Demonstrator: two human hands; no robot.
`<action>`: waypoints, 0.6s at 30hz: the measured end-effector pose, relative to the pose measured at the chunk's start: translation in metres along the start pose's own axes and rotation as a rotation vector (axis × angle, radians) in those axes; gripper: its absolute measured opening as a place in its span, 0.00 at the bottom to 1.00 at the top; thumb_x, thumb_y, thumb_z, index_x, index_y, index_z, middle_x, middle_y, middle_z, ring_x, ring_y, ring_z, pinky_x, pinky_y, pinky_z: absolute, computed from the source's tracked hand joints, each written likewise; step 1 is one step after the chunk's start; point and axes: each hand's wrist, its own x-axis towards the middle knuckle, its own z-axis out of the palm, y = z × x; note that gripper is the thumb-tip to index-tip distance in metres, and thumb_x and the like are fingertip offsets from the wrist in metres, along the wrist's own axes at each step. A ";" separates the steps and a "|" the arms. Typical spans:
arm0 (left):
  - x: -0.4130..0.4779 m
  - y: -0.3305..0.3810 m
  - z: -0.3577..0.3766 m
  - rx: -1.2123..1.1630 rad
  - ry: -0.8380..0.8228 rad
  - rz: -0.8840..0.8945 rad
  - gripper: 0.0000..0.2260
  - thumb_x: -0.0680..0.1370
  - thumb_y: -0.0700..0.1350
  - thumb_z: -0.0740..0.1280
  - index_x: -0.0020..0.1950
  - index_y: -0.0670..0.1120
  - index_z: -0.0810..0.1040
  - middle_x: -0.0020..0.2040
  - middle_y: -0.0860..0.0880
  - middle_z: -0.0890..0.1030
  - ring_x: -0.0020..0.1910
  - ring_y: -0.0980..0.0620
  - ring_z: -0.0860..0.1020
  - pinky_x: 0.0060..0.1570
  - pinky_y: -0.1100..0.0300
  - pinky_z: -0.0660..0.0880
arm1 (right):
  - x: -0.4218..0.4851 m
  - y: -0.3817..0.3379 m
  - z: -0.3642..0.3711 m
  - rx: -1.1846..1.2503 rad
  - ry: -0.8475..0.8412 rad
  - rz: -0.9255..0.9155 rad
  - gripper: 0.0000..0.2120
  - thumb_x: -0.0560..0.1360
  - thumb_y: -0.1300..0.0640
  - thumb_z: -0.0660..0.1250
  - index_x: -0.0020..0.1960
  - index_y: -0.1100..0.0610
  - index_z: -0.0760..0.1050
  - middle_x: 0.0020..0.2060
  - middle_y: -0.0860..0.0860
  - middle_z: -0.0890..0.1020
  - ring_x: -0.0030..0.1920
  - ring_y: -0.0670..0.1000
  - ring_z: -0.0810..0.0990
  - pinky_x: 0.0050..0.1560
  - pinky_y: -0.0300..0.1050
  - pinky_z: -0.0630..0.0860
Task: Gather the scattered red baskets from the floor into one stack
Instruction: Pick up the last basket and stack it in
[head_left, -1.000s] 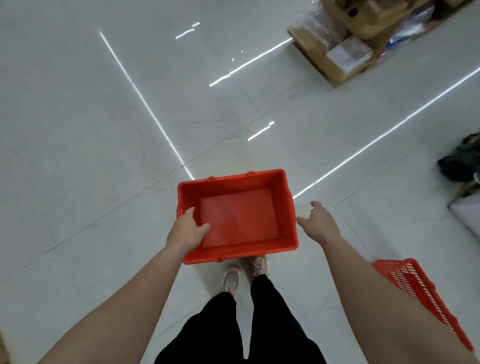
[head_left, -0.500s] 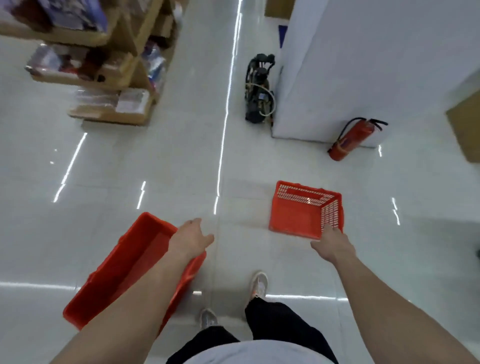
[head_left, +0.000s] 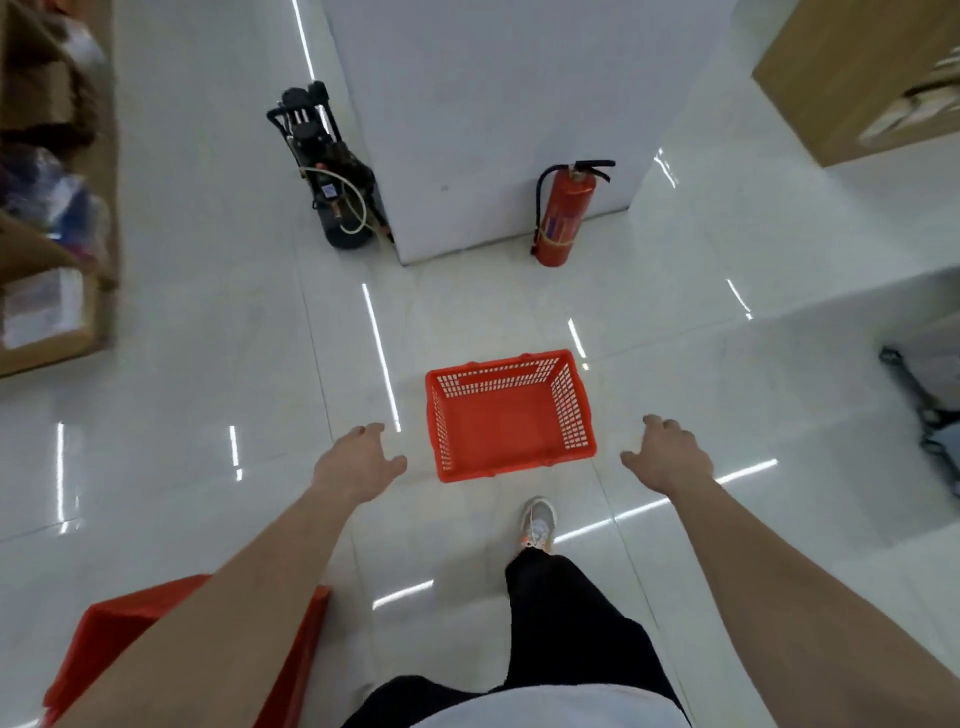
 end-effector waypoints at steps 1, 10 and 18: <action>0.016 0.015 0.001 -0.006 -0.015 -0.027 0.34 0.76 0.60 0.65 0.78 0.47 0.61 0.74 0.45 0.68 0.70 0.44 0.70 0.64 0.49 0.70 | 0.024 0.006 -0.004 -0.002 -0.018 -0.005 0.32 0.75 0.44 0.67 0.73 0.58 0.63 0.67 0.58 0.71 0.66 0.60 0.71 0.58 0.57 0.73; 0.194 0.074 0.072 -0.076 -0.002 -0.243 0.37 0.75 0.56 0.69 0.79 0.46 0.57 0.74 0.42 0.68 0.69 0.41 0.70 0.65 0.45 0.70 | 0.249 0.032 0.055 0.035 -0.156 -0.047 0.32 0.75 0.47 0.67 0.75 0.58 0.61 0.68 0.58 0.70 0.66 0.60 0.70 0.58 0.56 0.74; 0.368 0.029 0.225 -0.128 -0.006 -0.360 0.40 0.75 0.60 0.70 0.79 0.45 0.57 0.76 0.41 0.66 0.71 0.40 0.69 0.66 0.41 0.69 | 0.415 0.053 0.215 0.135 -0.125 -0.003 0.34 0.76 0.46 0.67 0.76 0.58 0.61 0.69 0.59 0.71 0.66 0.62 0.72 0.60 0.58 0.72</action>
